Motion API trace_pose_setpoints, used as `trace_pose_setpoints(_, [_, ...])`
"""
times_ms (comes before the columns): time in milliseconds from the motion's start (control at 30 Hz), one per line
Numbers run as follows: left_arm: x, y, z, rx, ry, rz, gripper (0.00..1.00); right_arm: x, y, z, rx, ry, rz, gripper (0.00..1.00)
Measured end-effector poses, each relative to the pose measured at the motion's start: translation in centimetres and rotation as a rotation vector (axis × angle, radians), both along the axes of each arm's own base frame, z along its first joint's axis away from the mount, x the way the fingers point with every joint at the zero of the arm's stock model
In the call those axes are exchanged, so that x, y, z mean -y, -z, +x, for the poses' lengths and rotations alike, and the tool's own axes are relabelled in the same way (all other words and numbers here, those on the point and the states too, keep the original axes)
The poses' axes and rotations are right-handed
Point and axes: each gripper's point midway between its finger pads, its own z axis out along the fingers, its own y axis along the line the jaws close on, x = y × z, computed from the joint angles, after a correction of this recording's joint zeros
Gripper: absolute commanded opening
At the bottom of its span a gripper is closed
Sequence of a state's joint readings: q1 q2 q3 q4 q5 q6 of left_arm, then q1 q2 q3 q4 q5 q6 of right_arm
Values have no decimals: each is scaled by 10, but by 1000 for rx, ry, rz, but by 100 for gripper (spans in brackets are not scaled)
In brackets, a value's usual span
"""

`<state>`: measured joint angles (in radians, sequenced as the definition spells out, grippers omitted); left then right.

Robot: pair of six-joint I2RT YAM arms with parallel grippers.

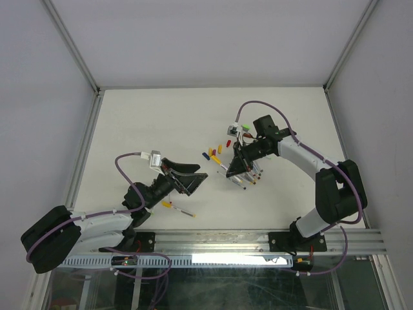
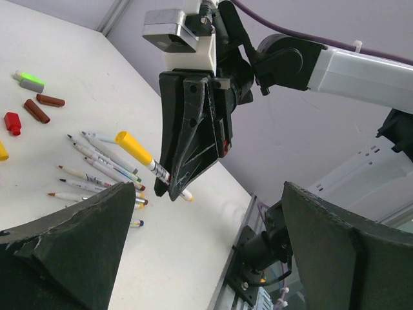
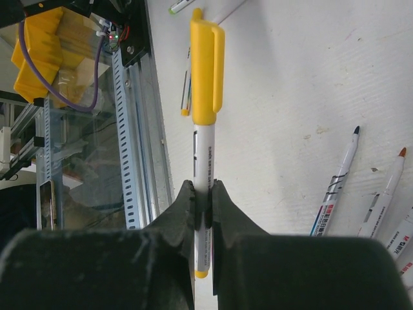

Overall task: Open the pen caps
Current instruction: Open the pen cap from the pen.

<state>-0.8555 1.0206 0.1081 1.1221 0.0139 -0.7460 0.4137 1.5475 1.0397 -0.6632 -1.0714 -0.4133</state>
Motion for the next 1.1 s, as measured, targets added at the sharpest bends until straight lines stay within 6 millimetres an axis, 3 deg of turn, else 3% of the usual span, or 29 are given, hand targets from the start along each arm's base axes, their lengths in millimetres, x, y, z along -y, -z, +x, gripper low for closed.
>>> trace_pose_setpoints(433, [0,-2,3,4,-12,-12,99,-1,-4,-4,-15,-15,22,0])
trace_pose_setpoints(833, [16,6,20,-41,-21,-1,98,-3,-8,-8,-28,-28,51,0])
trace_pose_setpoints(1033, [22,17,39,-113,-77,-4,92,-4,-11,-9,-34,-34,65,0])
trace_pose_setpoints(1100, [25,23,46,-144,-95,-2,82,-4,-11,-9,-35,-35,66,0])
